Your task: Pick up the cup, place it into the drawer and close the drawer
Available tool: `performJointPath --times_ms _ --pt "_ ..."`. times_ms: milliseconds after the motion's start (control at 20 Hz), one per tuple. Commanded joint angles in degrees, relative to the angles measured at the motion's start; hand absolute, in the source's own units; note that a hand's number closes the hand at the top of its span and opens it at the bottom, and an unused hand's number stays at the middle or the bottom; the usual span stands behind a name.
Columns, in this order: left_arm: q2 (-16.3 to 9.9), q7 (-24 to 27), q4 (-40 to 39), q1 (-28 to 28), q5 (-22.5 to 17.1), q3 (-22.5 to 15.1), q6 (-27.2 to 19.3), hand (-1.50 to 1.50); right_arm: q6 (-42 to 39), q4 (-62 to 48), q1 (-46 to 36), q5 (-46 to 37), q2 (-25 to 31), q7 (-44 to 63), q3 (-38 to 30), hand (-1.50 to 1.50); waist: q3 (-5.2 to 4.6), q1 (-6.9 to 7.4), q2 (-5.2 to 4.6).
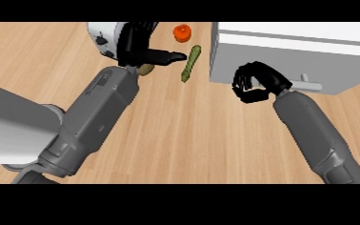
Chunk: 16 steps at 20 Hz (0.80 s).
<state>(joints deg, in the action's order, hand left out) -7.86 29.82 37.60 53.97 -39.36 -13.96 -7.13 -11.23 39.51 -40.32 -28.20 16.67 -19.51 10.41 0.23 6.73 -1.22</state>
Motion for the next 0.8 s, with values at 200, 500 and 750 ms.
performJointPath --times_ms 200,500,750 --pt "-4.4 -1.9 3.4 -4.0 -0.9 0.2 4.8 -1.50 2.9 -11.1 -10.7 3.2 5.5 -3.0 -8.9 1.50 0.07 2.31 -1.00" --pt "-3.0 -1.4 5.0 -4.4 0.3 -1.4 4.5 -1.50 0.0 -10.4 -13.7 5.7 7.4 -0.9 -11.1 1.50 0.05 3.67 -1.63" --pt "-3.6 -1.7 6.0 -6.4 0.2 -2.0 6.1 -1.50 -2.4 -8.7 -13.5 7.1 9.0 -0.6 -11.8 1.50 -0.03 4.89 -1.43"
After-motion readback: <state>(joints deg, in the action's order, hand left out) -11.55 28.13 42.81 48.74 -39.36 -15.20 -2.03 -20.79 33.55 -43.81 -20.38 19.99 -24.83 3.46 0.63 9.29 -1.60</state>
